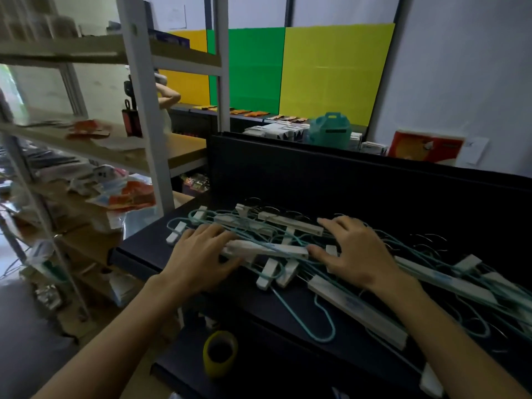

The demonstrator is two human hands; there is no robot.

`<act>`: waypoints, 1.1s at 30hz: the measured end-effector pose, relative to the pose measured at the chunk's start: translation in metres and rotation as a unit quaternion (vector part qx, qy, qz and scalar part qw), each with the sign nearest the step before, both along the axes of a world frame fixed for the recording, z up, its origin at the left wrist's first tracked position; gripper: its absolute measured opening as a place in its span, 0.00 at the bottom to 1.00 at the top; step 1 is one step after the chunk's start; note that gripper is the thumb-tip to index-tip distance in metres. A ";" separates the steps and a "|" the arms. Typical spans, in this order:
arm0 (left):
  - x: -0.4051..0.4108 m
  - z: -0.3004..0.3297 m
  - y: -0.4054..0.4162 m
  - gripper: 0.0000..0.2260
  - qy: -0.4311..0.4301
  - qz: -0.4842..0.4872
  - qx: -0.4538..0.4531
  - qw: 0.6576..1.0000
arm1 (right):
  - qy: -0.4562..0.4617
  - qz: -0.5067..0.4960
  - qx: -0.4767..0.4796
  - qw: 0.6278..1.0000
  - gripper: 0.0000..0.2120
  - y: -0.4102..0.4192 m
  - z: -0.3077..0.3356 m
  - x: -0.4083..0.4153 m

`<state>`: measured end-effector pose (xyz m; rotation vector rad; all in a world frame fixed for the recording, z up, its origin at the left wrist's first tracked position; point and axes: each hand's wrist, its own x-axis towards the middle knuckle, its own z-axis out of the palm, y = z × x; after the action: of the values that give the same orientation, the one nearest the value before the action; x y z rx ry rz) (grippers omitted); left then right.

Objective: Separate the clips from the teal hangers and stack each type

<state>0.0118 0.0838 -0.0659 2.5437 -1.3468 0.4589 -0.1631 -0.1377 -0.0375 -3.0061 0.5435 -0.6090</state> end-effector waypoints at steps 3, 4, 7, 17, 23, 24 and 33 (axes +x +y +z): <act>0.022 0.006 -0.013 0.27 0.001 -0.017 -0.027 0.999 | 0.009 -0.007 -0.010 1.000 0.34 -0.009 0.001 0.014; 0.029 0.006 -0.018 0.27 -0.005 -0.025 -0.034 0.999 | 0.010 -0.010 -0.012 1.000 0.34 -0.010 0.002 0.017; 0.046 0.011 -0.030 0.30 0.007 -0.047 -0.012 0.999 | 0.014 -0.027 -0.007 1.000 0.34 -0.014 0.003 0.023; 0.106 0.011 -0.052 0.45 0.208 -0.160 0.109 0.959 | -0.004 -0.120 0.005 0.993 0.37 0.006 0.011 0.020; 0.127 0.015 -0.061 0.52 0.247 -0.221 0.134 0.934 | 0.013 -0.176 0.021 0.984 0.33 0.049 0.007 0.026; 0.128 0.014 -0.064 0.52 0.246 -0.229 0.134 0.932 | 0.009 -0.186 0.018 0.982 0.33 0.056 0.006 0.024; 0.129 0.012 -0.059 0.48 0.141 -0.271 0.060 0.950 | 0.018 -0.276 0.025 0.961 0.30 0.113 -0.010 -0.001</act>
<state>0.1407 0.0253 -0.0543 2.0771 -1.8966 -0.0909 -0.1645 -0.0251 -0.0471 -2.8080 1.3962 -0.5413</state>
